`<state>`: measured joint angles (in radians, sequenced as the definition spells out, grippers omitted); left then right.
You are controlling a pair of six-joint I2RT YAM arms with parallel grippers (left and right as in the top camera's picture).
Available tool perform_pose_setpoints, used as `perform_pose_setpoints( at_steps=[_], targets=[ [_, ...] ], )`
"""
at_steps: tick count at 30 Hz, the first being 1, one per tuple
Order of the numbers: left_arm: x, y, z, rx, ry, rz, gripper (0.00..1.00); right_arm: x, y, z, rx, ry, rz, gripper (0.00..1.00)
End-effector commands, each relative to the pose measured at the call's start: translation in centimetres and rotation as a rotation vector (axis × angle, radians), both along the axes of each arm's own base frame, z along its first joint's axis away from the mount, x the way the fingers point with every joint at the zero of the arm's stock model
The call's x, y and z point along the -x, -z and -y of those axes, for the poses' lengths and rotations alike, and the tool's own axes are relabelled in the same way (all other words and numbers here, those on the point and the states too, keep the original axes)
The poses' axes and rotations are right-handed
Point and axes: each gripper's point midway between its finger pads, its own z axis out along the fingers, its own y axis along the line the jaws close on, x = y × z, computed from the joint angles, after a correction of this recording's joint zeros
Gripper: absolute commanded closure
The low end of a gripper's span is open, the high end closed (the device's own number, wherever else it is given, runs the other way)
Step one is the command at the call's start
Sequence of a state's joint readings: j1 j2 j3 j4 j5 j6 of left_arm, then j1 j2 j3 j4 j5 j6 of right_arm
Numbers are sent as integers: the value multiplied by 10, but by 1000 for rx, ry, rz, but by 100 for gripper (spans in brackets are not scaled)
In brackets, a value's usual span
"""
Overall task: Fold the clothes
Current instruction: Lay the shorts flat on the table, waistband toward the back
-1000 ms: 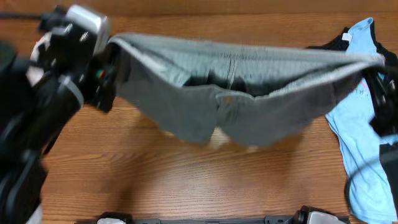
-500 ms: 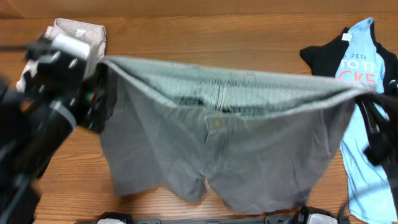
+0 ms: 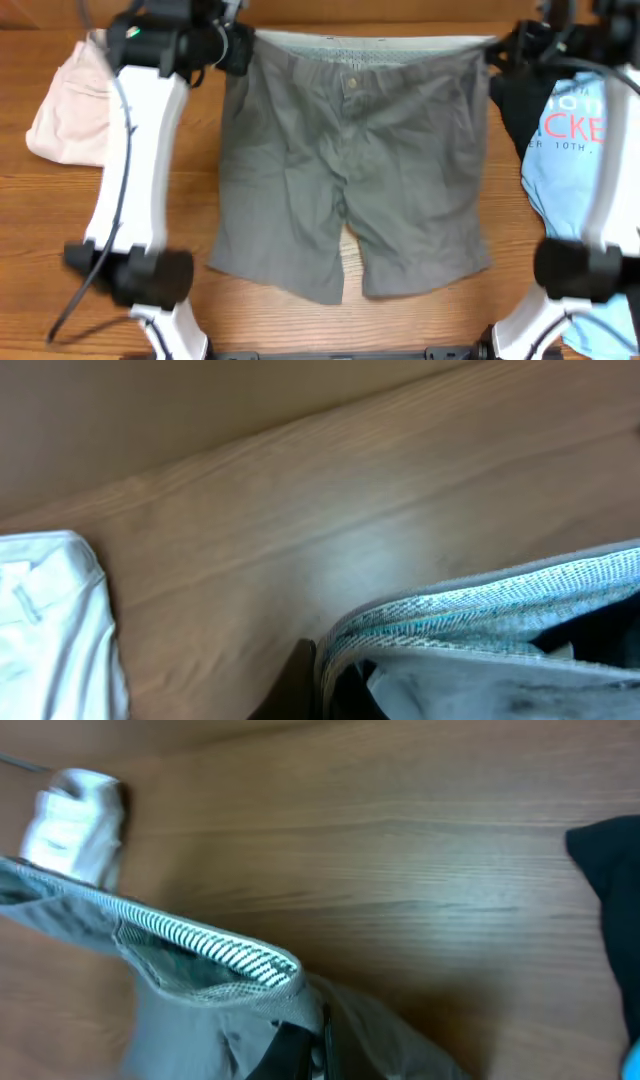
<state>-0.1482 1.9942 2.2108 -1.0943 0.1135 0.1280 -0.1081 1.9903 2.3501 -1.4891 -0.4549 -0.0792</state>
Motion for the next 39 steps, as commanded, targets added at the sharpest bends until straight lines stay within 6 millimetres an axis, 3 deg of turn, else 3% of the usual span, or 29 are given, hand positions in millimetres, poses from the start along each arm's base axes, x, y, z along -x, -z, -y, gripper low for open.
perform_pose_setpoints(
  at_steps=[1, 3, 5, 8, 10, 12, 13, 14, 15, 16, 20, 21, 22, 24, 27, 32, 35, 39],
  targets=[
    [-40, 65, -37, -83, -126, -62, 96, -37, 50, 25, 89, 66, -50, 96],
    [-66, 102, -31, -70, -116, -63, 96, -72, 85, 24, 72, 93, -52, 96],
    [-85, 124, -28, -60, -124, -44, 96, -92, 101, 23, 65, 106, -28, 96],
    [-110, 145, -25, -37, -143, 4, 96, -126, 118, 23, 47, 134, 40, 96],
    [-122, 150, -24, -26, -151, 38, 93, -143, 118, 22, 40, 144, 93, 91],
    [-132, 147, -23, -13, -160, 82, 64, -157, 111, 21, 40, 141, 161, 53],
    [-136, 142, -23, -9, -161, 108, 41, -162, 106, 19, 40, 138, 194, 24],
    [-141, 130, -23, -3, -161, 146, 7, -167, 95, 19, 41, 138, 231, 0],
    [-144, 121, -24, -5, -168, 170, 0, -168, 90, 19, 41, 137, 242, 0],
    [-146, 108, -25, -10, -177, 196, 0, -167, 81, 19, 39, 140, 251, 0],
    [-135, 65, -26, -1, -178, 212, 0, -147, 61, 16, 35, 136, 198, 0],
    [-109, 47, -21, 18, -153, 134, 0, -115, 59, 11, 25, 128, 79, 0],
    [-93, 43, -18, 28, -134, 82, 0, -99, 62, 7, 10, 118, 13, 0],
    [-71, 44, -12, 47, -104, 0, 0, -72, 73, 0, -21, 101, -114, 0],
    [-33, 63, 1, 39, 15, -153, 0, -24, 93, -9, -34, 92, -344, 0],
    [-7, 89, 13, -12, 102, -274, 0, -10, 115, -37, -20, 46, -435, 0],
    [-5, 89, 14, -12, 104, -283, 0, 0, 138, -41, 66, 94, -516, 0],
    [0, 92, 10, -27, 94, -306, 0, 17, 172, -31, 208, 220, -638, 0]
  ],
)
